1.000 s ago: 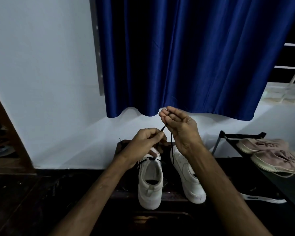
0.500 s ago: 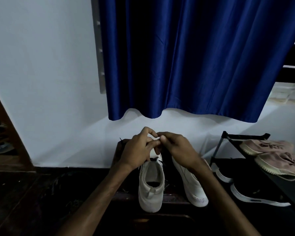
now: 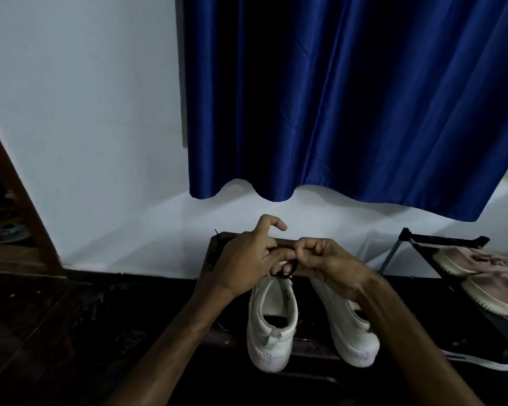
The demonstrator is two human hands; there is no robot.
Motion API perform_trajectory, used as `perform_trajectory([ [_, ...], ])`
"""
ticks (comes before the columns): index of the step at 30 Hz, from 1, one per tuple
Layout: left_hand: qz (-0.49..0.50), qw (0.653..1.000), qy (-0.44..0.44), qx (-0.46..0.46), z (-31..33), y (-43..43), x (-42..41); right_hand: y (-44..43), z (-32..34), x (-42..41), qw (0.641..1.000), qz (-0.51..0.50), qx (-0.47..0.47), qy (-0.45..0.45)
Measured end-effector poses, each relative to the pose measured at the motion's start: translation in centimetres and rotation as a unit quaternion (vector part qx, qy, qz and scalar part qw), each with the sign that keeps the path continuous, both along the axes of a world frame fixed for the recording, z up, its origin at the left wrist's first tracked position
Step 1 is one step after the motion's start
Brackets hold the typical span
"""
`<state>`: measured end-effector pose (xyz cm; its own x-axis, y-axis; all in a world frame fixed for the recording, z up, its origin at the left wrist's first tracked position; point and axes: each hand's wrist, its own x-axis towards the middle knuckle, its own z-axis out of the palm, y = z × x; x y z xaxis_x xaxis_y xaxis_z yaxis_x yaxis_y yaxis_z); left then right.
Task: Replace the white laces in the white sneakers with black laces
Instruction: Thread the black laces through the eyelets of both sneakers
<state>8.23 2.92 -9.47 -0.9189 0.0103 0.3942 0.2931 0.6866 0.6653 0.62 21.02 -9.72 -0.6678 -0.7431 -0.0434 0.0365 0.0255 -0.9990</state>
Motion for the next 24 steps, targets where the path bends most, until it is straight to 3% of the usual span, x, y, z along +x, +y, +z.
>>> perform_trajectory([
  [4,0.077,0.990,-0.104,-0.047,-0.7,-0.8,0.1,2.9,3.5,-1.8,0.986,-0.164,-0.010,0.040],
  [7,0.086,0.972,-0.203,-0.079,-3.5,0.7,0.8,5.3,5.0,-3.1,0.941,-0.233,0.164,0.185],
  [9,0.099,0.972,-0.210,-0.046,-5.0,1.3,0.8,4.6,4.3,-2.8,0.913,-0.214,0.244,0.246],
  [13,0.145,0.973,-0.180,-0.011,-6.3,1.4,0.3,0.2,0.4,-1.0,0.951,-0.181,0.176,0.179],
  [17,0.200,0.969,-0.144,0.028,-6.5,2.1,0.7,-2.5,-3.3,-0.1,0.965,-0.182,0.160,0.101],
  [24,0.222,0.928,-0.168,0.250,-7.4,1.2,1.1,-4.1,-6.0,0.4,0.931,-0.220,0.231,0.176],
])
